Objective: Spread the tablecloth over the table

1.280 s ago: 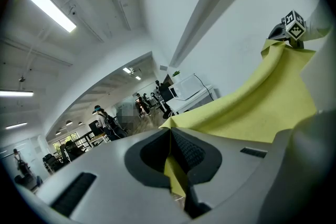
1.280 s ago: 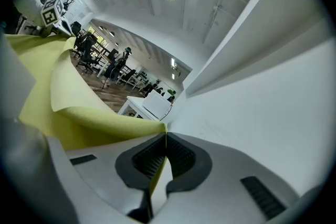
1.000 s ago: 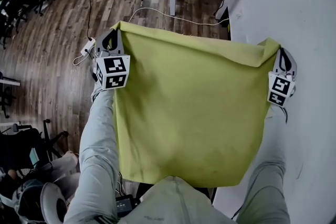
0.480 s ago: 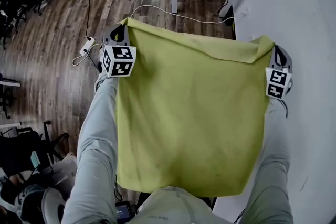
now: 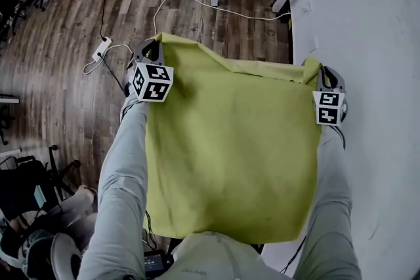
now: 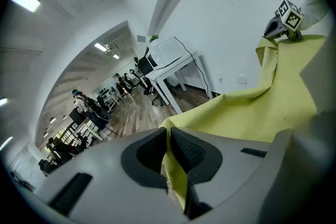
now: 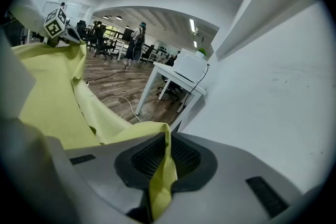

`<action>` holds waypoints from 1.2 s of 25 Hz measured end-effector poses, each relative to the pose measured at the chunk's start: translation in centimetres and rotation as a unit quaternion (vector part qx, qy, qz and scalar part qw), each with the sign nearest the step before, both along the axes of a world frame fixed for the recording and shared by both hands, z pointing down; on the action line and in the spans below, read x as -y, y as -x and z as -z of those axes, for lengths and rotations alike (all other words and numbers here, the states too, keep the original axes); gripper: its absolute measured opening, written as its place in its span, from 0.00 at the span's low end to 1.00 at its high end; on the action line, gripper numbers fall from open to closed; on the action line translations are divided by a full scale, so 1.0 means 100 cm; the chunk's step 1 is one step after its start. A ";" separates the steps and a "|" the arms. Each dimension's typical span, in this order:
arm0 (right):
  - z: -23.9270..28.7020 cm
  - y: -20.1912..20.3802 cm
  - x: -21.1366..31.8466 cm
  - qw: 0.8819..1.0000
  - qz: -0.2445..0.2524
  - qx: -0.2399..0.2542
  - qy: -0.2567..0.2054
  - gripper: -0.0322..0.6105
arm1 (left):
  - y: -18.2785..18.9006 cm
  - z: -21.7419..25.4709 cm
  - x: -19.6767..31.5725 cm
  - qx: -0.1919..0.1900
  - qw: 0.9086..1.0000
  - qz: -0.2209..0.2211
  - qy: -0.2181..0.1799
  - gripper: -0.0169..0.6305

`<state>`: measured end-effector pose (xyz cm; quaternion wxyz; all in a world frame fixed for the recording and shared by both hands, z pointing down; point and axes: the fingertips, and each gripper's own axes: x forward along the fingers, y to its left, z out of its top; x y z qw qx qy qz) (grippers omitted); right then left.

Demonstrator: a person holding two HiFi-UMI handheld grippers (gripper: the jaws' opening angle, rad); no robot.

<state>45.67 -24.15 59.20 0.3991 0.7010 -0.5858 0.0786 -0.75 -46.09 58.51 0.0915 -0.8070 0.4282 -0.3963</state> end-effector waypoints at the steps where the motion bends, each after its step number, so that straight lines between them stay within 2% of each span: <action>1: -0.003 0.000 0.000 1.000 0.000 0.003 0.007 0.09 | -0.001 -0.002 -0.001 0.002 1.000 0.000 0.003 0.07; 2: -0.005 -0.001 0.000 1.000 0.000 0.007 0.013 0.09 | -0.003 -0.004 -0.002 0.003 1.000 -0.001 0.009 0.11; 4: -0.009 0.001 -0.002 0.999 0.002 0.016 0.029 0.09 | -0.007 -0.008 -0.006 0.000 1.000 -0.006 0.024 0.28; 8: -0.016 0.015 -0.010 0.997 0.001 0.062 0.051 0.28 | -0.004 -0.004 -0.018 -0.005 0.999 -0.010 0.037 0.36; 11: -0.008 0.009 -0.019 0.996 -0.011 0.077 0.043 0.34 | -0.003 0.008 -0.026 -0.012 0.999 -0.007 0.039 0.36; 14: 0.009 0.003 -0.029 0.994 -0.032 0.106 0.015 0.40 | 0.005 0.026 -0.033 -0.018 0.999 -0.001 0.032 0.36; 19: 0.044 0.005 -0.054 0.993 -0.030 0.116 -0.012 0.40 | 0.017 0.071 -0.053 -0.032 0.999 0.004 0.012 0.36; 25: 0.071 0.032 -0.108 0.992 -0.013 0.123 -0.018 0.39 | 0.048 0.114 -0.095 -0.053 0.998 0.018 0.009 0.36; 30: 0.072 0.070 -0.169 0.990 0.003 0.141 -0.008 0.39 | 0.088 0.113 -0.156 -0.053 0.997 0.031 0.039 0.36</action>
